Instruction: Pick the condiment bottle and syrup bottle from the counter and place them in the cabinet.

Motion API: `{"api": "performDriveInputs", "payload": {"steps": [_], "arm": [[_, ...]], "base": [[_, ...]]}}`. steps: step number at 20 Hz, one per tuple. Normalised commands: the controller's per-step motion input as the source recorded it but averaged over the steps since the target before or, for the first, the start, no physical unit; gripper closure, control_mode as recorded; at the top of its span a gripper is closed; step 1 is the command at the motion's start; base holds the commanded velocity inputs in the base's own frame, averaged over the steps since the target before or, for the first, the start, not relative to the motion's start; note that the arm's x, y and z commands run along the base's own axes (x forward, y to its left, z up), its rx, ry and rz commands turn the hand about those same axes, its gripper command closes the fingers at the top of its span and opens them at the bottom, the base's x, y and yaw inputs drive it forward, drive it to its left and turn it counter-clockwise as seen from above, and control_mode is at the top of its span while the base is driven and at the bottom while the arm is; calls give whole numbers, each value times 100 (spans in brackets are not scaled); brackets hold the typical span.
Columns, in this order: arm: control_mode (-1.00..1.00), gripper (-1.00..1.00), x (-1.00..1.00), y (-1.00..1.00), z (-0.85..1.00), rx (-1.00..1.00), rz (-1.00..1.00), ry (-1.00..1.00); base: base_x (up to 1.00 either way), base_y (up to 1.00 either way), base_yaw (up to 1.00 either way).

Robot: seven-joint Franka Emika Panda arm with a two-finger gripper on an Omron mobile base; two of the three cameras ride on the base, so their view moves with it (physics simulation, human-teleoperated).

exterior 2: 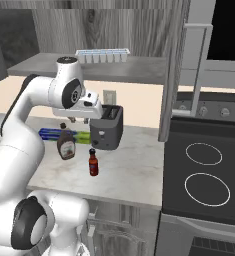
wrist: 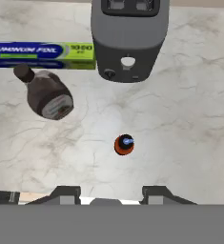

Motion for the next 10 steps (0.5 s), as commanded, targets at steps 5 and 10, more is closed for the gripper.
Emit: {"api": "performDriveInputs", "payload": {"steps": [5,10], "arm": [[-100,-100,-18,0,0,0,0,0],[-100,-100,-41,0,-5,0,0,-2]], "base": [[0,0,0],[0,0,0]]}}
